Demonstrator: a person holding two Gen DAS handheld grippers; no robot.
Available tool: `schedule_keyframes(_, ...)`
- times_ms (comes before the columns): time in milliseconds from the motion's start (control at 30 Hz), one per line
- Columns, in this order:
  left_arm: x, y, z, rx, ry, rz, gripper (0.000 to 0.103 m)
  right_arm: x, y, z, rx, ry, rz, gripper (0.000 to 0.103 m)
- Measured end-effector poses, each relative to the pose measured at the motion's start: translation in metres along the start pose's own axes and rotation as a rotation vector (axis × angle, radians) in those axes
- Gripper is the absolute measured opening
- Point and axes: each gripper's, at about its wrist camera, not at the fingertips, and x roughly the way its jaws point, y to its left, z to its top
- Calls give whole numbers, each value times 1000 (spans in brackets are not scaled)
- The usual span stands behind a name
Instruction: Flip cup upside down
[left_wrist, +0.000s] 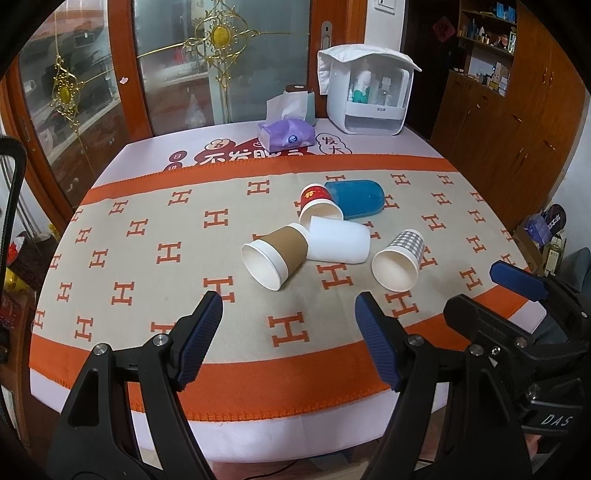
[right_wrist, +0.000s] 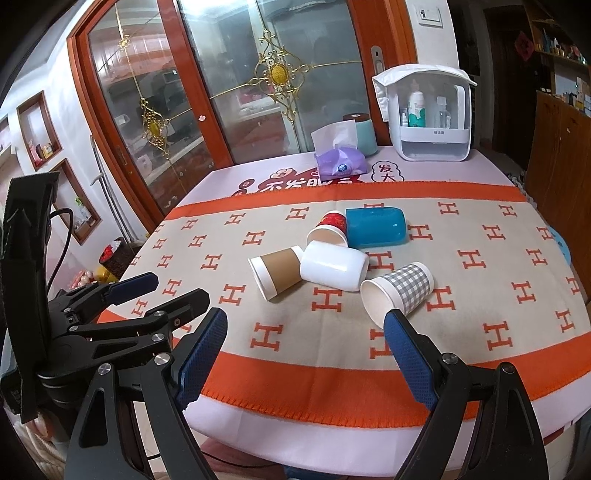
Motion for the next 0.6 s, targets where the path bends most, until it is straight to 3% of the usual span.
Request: schedule_keyframes(600,43,-5,37,147,57,-3,72,52,-24,18,52,44,-14,88)
